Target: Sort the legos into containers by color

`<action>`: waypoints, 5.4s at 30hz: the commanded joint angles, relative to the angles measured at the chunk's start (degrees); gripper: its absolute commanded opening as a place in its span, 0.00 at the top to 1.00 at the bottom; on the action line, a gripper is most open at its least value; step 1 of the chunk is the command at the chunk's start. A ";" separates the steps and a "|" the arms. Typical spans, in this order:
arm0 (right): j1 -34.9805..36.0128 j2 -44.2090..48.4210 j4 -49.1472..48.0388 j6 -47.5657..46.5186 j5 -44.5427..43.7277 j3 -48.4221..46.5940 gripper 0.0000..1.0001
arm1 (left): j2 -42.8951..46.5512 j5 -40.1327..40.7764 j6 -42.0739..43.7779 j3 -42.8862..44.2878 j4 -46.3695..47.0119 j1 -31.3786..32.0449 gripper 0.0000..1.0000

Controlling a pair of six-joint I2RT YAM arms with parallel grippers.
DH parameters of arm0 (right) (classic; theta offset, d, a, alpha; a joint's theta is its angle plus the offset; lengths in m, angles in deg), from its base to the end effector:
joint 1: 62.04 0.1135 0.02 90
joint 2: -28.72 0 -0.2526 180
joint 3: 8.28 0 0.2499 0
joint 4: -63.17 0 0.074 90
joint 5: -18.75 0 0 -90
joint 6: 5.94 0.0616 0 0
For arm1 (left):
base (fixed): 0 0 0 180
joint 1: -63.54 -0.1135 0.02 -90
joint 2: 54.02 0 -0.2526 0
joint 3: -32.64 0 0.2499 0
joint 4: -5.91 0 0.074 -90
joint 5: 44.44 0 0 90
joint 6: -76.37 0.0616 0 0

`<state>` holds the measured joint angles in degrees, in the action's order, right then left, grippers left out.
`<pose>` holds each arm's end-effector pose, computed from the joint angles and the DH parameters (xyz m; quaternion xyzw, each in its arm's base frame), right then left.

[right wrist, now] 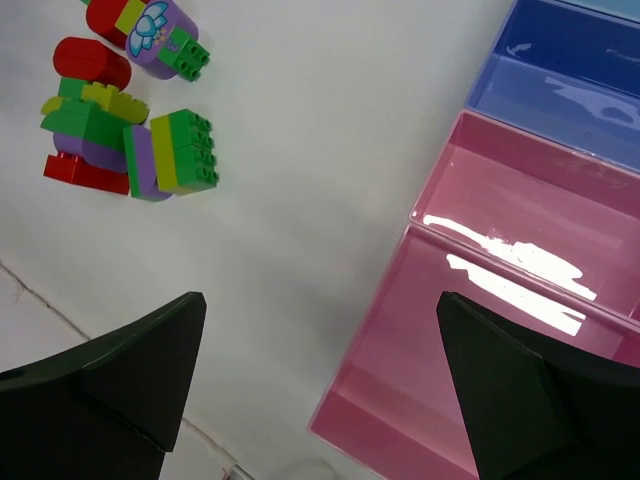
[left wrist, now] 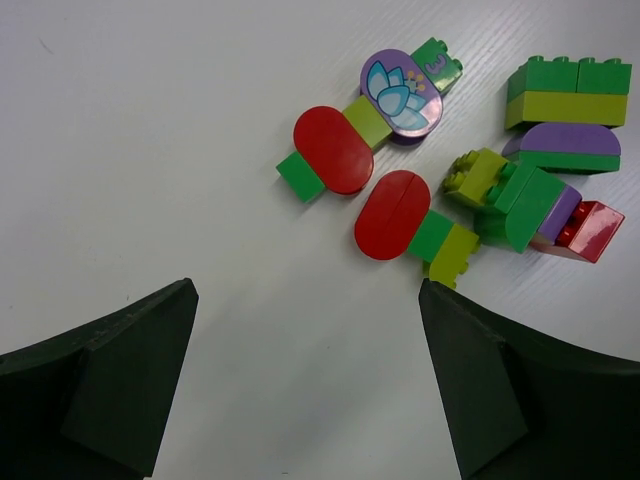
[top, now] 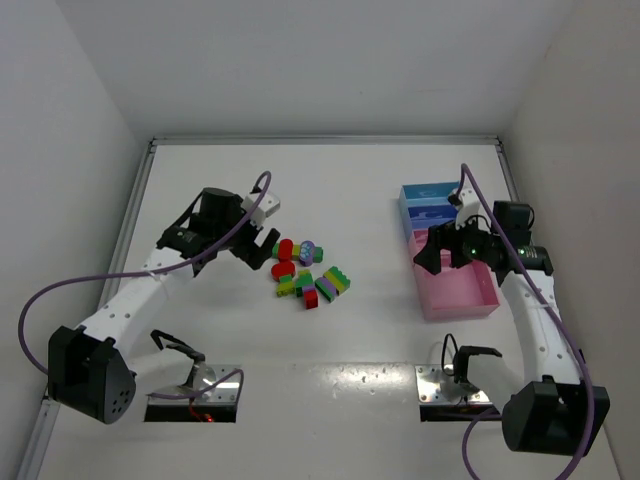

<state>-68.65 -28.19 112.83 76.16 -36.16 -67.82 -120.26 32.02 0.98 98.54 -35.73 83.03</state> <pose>0.2192 0.0103 0.2456 -0.1204 0.8859 0.2342 0.3818 0.2475 -0.1029 0.2537 0.3118 0.8532 -0.1248 0.3991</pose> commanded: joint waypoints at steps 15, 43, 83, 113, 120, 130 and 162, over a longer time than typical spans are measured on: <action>18.47 -9.36 1.67 -8.18 -3.45 -6.99 0.04 | -0.99 -2.90 1.39 -0.42 -0.90 0.64 0.00; 45.72 -30.28 -0.96 -42.80 -16.64 -16.31 0.04 | -2.93 -12.90 -8.72 3.97 -1.51 -14.81 0.00; 41.07 -51.82 3.87 -78.14 -0.73 -24.93 0.01 | -20.16 -28.12 -4.94 8.37 -2.66 -31.44 0.00; 40.01 -54.54 3.17 -85.70 -1.34 -22.29 0.16 | -25.52 -28.82 -4.94 8.90 -1.61 -31.44 0.00; 40.54 -54.01 4.22 -86.23 -1.87 -21.15 0.12 | -25.52 -28.82 -4.94 8.37 -1.61 -31.44 0.00; 41.06 -54.01 4.22 -86.23 -1.87 -20.62 0.32 | -26.05 -28.82 -4.42 7.84 -1.61 -31.44 0.00; 40.88 -29.94 -17.65 -36.94 -8.71 -16.49 0.71 | -17.08 -50.78 -0.99 4.59 -6.09 -22.57 0.00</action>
<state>-29.41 -60.65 101.36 33.60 -41.69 -84.83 -138.01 -8.77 -1.70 100.68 -39.67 59.40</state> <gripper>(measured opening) 0.644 1.000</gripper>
